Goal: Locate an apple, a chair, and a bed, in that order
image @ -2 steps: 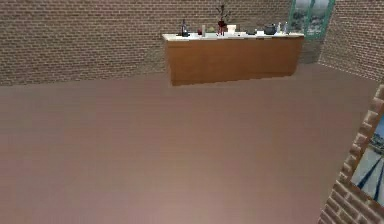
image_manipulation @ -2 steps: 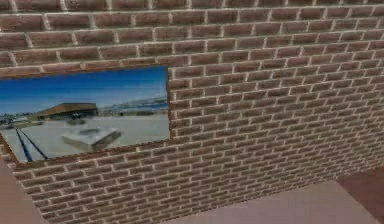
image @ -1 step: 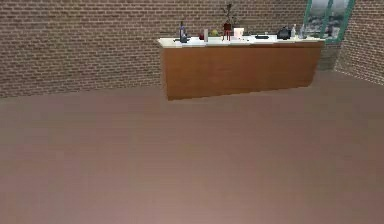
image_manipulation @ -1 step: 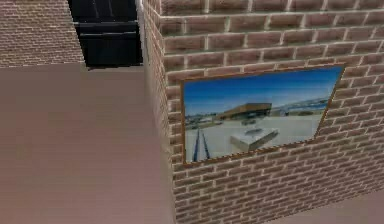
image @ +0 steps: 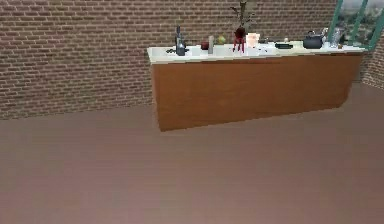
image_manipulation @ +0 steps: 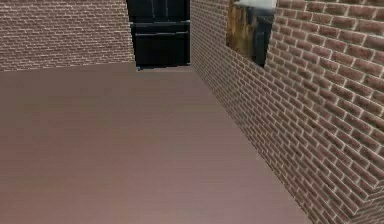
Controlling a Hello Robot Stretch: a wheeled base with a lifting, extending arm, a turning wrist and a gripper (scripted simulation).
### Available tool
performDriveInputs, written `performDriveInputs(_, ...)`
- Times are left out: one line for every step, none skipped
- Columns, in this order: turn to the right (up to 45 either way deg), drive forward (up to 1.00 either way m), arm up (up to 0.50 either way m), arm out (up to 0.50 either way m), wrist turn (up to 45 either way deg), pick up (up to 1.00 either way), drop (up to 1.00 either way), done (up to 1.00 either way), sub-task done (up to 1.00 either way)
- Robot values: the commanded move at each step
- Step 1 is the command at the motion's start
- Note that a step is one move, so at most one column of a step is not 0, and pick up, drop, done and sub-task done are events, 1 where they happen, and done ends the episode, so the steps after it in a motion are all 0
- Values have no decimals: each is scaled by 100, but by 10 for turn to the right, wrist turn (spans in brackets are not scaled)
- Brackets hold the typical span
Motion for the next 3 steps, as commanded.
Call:
performDriveInputs(0, 100, 0, 0, 0, 0, 0, 0, 0)
performDriveInputs(60, 0, 0, 0, 0, 0, 0, 0, 0)
performDriveInputs(0, 90, 0, 0, 0, 0, 0, 0, 0)
